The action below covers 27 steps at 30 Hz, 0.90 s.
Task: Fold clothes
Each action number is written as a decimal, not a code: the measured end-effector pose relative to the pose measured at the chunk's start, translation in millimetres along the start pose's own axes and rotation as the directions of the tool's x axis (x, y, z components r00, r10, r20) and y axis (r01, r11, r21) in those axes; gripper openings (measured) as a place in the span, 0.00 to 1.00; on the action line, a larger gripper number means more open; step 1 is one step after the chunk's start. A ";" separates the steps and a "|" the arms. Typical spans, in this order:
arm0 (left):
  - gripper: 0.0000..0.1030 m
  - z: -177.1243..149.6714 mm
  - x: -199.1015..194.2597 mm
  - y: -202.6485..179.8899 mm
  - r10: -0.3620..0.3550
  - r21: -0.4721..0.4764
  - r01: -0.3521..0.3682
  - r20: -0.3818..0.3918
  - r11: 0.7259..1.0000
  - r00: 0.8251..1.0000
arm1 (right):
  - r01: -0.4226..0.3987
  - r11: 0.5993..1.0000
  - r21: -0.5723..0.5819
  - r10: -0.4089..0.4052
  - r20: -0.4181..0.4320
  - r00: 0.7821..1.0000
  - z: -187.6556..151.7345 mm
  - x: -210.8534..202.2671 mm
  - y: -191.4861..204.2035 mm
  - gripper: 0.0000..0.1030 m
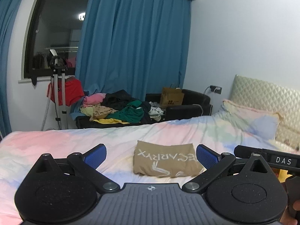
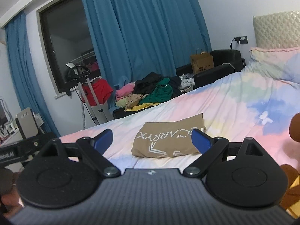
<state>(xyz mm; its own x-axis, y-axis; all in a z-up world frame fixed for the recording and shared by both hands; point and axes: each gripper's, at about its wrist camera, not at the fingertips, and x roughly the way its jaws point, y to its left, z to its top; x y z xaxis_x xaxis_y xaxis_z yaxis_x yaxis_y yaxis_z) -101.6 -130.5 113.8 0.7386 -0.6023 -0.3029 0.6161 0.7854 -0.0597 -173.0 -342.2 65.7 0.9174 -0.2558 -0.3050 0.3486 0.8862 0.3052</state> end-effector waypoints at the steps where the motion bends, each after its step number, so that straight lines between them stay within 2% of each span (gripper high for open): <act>1: 1.00 -4.3 -2.8 -1.5 0.005 0.007 -0.005 0.004 1.000 1.000 | 0.002 1.000 -0.010 -0.002 0.007 1.000 -4.0 -2.0 2.3 0.90; 10: 1.00 -28.9 -13.3 -1.7 0.032 -0.003 -0.032 0.019 0.999 0.999 | 0.027 0.995 -0.099 -0.024 0.033 0.999 -36.7 -2.8 21.0 0.90; 15: 1.00 -38.9 -12.3 9.8 0.026 -0.041 -0.026 0.010 0.999 1.000 | 0.049 0.987 -0.155 -0.042 0.050 0.998 -49.3 3.5 26.5 0.90; 19: 1.00 -49.5 -11.8 17.3 0.053 -0.050 -0.052 0.032 0.997 0.998 | 0.062 0.980 -0.191 -0.053 0.052 0.997 -63.5 9.8 29.2 0.90; 22: 1.00 -56.5 -9.4 23.8 0.030 -0.064 -0.029 0.021 0.998 0.999 | 0.069 0.978 -0.195 -0.057 0.064 0.996 -72.3 10.6 27.5 0.90; 27: 1.00 -65.2 -4.6 23.4 0.041 -0.045 -0.040 0.006 0.998 0.999 | 0.087 0.975 -0.204 -0.071 0.085 0.994 -76.5 11.1 26.2 0.90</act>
<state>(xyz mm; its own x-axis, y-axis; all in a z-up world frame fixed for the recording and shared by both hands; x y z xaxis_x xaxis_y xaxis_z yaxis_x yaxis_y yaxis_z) -108.4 -100.1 51.7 0.7646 -0.5707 -0.2994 0.5727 0.8147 -0.0903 -168.4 -292.3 1.3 0.9033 -0.3501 -0.2478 0.3808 0.9205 0.0873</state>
